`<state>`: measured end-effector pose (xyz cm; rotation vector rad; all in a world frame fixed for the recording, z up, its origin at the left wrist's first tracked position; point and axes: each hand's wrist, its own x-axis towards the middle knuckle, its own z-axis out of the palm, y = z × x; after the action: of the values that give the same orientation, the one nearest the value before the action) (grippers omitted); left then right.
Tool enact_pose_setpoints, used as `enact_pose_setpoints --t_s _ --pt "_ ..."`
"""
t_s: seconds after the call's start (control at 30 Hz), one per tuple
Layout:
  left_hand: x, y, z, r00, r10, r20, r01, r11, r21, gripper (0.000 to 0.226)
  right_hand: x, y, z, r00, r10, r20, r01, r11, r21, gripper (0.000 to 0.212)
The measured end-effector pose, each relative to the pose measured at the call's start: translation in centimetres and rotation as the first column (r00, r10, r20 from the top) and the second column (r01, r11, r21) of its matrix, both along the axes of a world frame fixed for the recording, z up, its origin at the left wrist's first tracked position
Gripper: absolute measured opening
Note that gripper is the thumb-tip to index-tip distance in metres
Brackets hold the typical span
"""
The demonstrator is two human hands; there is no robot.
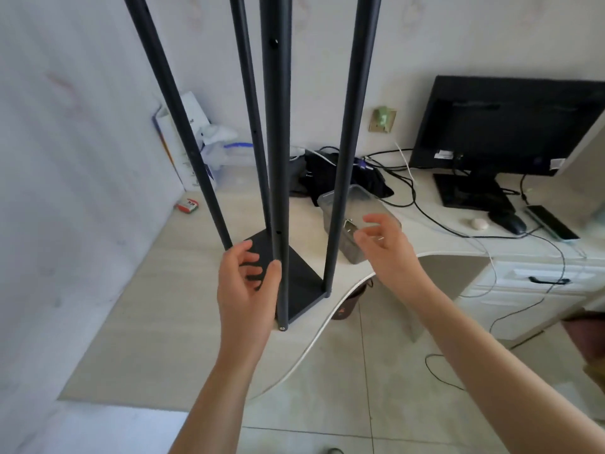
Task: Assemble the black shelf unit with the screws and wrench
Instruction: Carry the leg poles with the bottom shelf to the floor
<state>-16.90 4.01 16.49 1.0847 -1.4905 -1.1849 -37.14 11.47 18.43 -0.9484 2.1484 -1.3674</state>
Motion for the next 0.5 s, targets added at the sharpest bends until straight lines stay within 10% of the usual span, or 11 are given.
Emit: enact_pose_setpoints --t_s 0.27,0.5 --pt "-5.5 -3.3 5.3 0.988 -0.009 -0.152 -0.012 0.991 -0.135 0.045 -4.2 -7.3 5.2 0.999 0.041 0.011 -0.039 0.986 -0.165 0.059" --pt "-7.9 -4.2 5.9 0.982 0.023 -0.187 -0.076 0.957 -0.280 0.030 -4.9 -10.0 6.1 0.984 0.174 0.021 -0.151 0.900 -0.408 0.021"
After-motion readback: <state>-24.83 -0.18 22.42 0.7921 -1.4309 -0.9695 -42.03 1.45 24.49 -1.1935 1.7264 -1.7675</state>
